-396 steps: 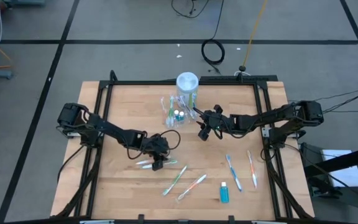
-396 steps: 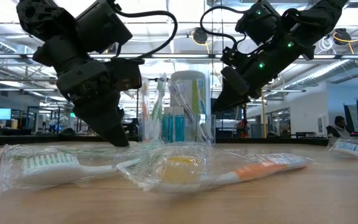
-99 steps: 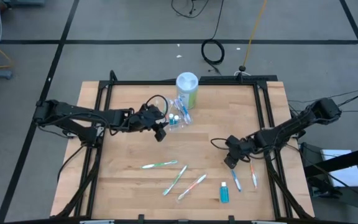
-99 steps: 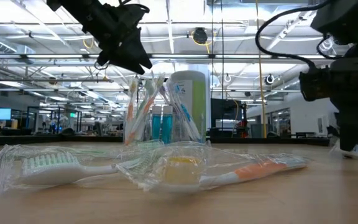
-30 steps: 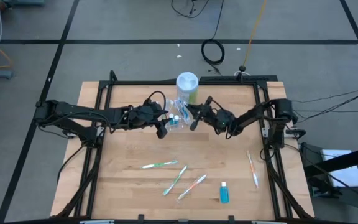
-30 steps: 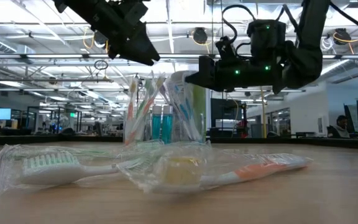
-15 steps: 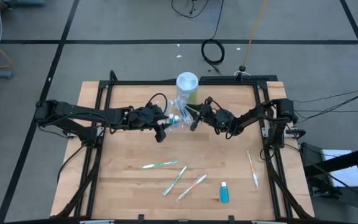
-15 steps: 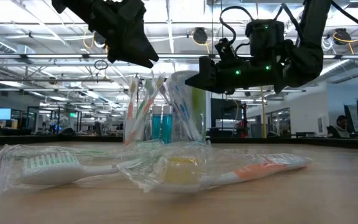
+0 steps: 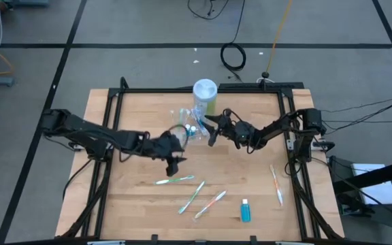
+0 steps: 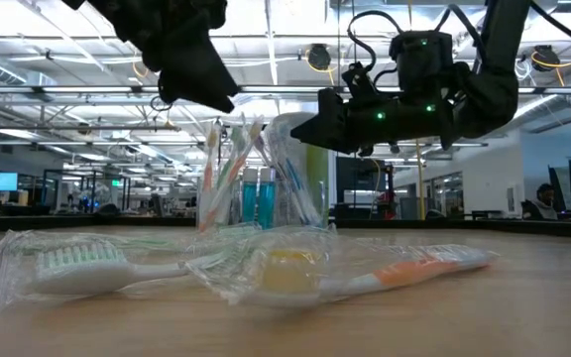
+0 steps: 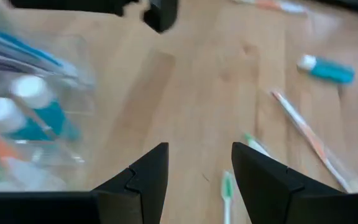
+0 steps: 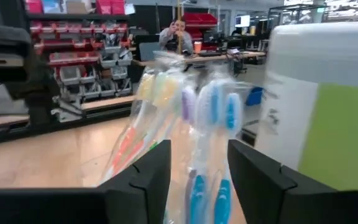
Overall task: Pick & Place toothbrushing station
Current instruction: Put the green toothbrush into the transparent organizer
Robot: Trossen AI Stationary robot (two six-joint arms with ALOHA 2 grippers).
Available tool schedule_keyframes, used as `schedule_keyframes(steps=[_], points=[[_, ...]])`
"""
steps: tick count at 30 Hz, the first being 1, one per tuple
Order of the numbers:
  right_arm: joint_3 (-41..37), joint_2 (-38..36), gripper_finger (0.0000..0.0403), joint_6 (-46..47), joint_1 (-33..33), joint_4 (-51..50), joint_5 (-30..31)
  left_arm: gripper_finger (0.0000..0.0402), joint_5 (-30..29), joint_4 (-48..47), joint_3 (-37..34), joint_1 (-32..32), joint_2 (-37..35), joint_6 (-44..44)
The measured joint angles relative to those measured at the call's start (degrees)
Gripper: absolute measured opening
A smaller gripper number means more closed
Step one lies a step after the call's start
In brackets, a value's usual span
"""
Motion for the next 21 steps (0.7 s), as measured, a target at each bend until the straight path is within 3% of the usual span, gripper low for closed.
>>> schedule_keyframes(steps=[4, 7, 16, 21], points=[[0.0, 0.0, 0.0157, -7.0, 0.0, -3.7, -5.0, 0.0182, -2.8, 0.0, 0.0, -2.9, 6.0, 0.0], [0.0, 0.0, 0.0155, -9.8, -0.1, -3.8, -4.8, 0.0182, -3.3, -0.1, 0.0, -4.1, 10.7, -0.1], [0.0, 0.0, 0.0151, -12.1, -0.7, -3.2, -2.2, 0.0182, 8.7, 4.9, 0.0, -4.6, 20.6, -1.4], [0.0, 0.0, 0.0151, -11.4, -1.6, -3.0, -2.2, 0.0182, 9.7, 7.2, 0.1, -4.6, 23.2, -1.6]])
